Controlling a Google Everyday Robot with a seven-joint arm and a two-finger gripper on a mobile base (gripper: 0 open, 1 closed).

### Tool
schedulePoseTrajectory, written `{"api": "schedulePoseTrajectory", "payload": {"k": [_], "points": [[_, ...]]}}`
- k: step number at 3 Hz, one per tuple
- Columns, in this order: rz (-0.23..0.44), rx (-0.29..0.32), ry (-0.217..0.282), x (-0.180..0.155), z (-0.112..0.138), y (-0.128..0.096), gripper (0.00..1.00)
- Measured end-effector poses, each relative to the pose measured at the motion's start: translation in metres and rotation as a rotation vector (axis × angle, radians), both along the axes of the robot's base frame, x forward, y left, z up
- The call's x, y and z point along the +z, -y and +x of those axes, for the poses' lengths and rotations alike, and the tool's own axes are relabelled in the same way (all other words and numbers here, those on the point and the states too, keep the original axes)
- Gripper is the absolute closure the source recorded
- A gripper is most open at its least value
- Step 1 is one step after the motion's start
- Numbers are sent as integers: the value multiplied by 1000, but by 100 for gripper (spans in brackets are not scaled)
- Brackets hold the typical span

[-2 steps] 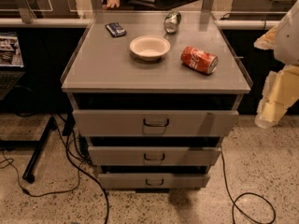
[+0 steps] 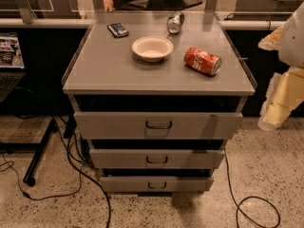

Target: Open bottom drawer

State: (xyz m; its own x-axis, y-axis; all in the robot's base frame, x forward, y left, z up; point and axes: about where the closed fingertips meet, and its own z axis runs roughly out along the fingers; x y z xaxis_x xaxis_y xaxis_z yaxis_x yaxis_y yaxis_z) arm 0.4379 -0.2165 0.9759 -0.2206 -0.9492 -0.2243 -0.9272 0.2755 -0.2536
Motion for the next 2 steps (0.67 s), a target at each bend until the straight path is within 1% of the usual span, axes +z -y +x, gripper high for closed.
{"api": "schedulePoseTrajectory", "payload": {"k": [1,2], "points": [[125,-61,64,-19,-7,-4,0],[296,-175,46,-68,-27,-17,0]]}}
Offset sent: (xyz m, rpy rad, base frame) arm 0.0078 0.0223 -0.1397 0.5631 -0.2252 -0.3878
